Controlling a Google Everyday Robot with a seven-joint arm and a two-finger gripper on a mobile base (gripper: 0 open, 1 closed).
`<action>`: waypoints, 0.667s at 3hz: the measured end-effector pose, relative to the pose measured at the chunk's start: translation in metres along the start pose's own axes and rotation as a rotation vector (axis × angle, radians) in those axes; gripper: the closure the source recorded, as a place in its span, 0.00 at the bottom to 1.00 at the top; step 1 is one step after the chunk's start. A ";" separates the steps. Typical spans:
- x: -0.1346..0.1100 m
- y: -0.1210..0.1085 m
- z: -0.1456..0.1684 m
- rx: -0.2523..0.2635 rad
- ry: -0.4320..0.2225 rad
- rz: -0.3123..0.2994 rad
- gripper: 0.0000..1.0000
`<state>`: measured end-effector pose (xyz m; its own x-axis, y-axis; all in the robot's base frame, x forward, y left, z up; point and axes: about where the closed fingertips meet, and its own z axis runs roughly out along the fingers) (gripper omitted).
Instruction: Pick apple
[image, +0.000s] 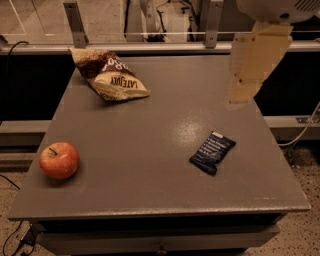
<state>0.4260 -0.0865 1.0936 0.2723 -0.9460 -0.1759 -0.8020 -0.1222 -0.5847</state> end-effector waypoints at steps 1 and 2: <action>-0.033 0.022 0.029 -0.094 -0.076 -0.071 0.00; -0.078 0.053 0.067 -0.202 -0.180 -0.146 0.00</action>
Offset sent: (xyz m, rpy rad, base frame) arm -0.0308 0.1352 -0.1522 0.0410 0.3673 0.4118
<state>0.3983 0.0012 1.0233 0.4675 -0.8480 -0.2497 -0.8321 -0.3268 -0.4481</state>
